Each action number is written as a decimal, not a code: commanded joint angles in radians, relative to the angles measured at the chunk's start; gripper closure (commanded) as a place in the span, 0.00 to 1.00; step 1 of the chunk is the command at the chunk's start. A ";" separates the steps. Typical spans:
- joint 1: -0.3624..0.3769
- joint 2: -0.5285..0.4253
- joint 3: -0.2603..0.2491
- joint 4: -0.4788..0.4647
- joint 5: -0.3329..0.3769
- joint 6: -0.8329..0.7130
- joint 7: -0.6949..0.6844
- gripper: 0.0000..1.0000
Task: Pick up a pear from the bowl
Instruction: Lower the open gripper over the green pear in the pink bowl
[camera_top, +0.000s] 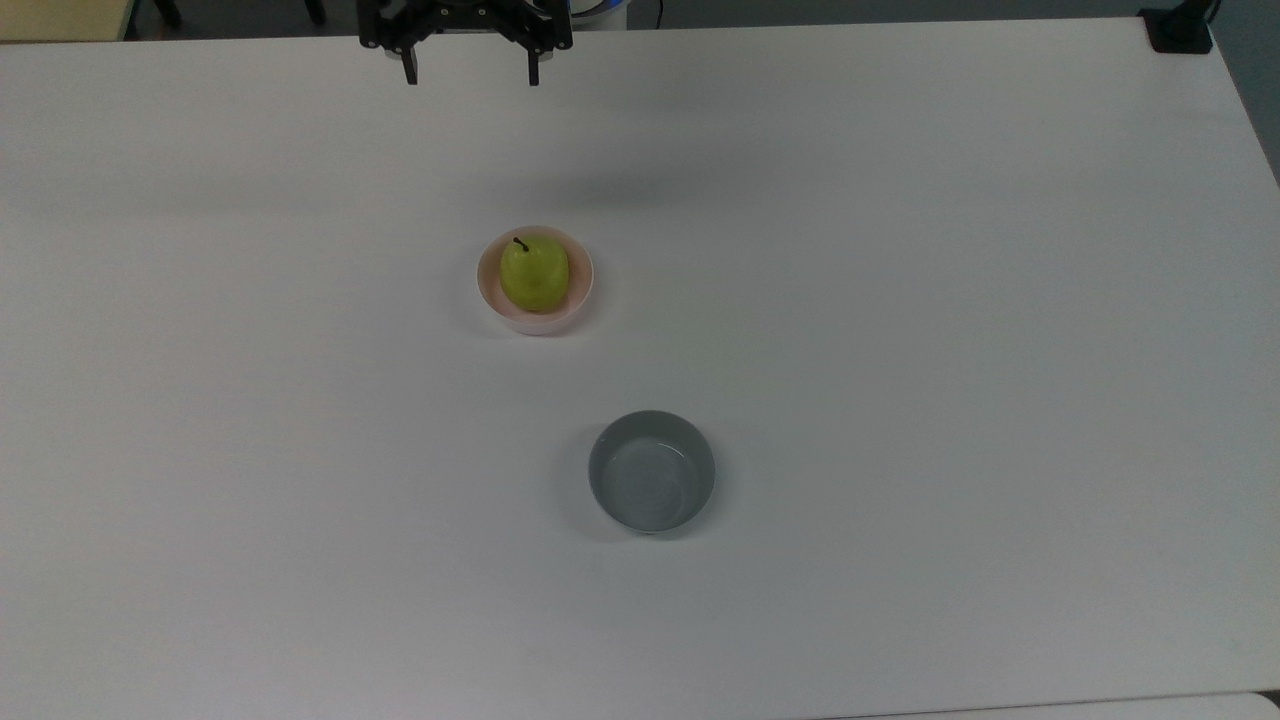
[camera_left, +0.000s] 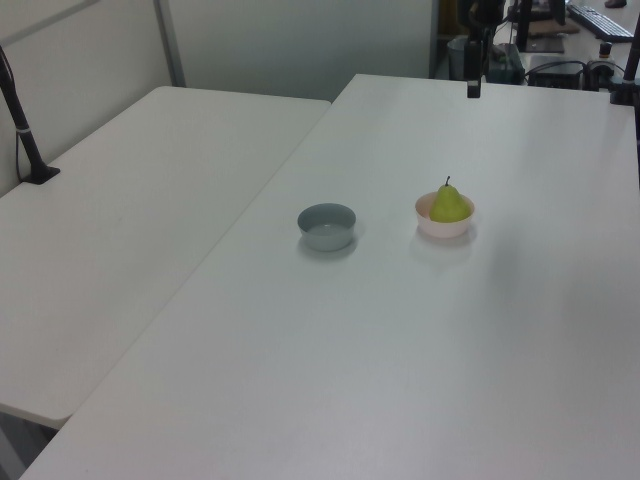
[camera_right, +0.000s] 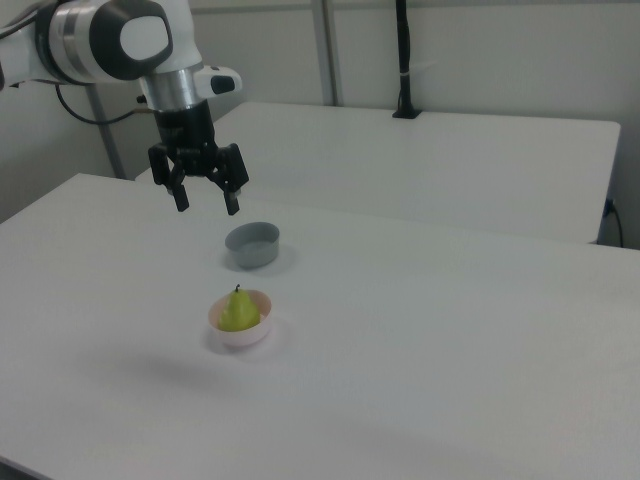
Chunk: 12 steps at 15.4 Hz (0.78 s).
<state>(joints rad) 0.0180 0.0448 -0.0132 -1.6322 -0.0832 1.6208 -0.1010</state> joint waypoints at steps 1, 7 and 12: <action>0.007 -0.014 -0.002 -0.112 -0.013 0.091 -0.117 0.00; 0.007 0.032 -0.002 -0.265 -0.017 0.289 -0.131 0.00; 0.011 0.137 -0.001 -0.288 -0.018 0.404 -0.131 0.00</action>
<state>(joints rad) 0.0180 0.1363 -0.0126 -1.9011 -0.0846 1.9554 -0.2145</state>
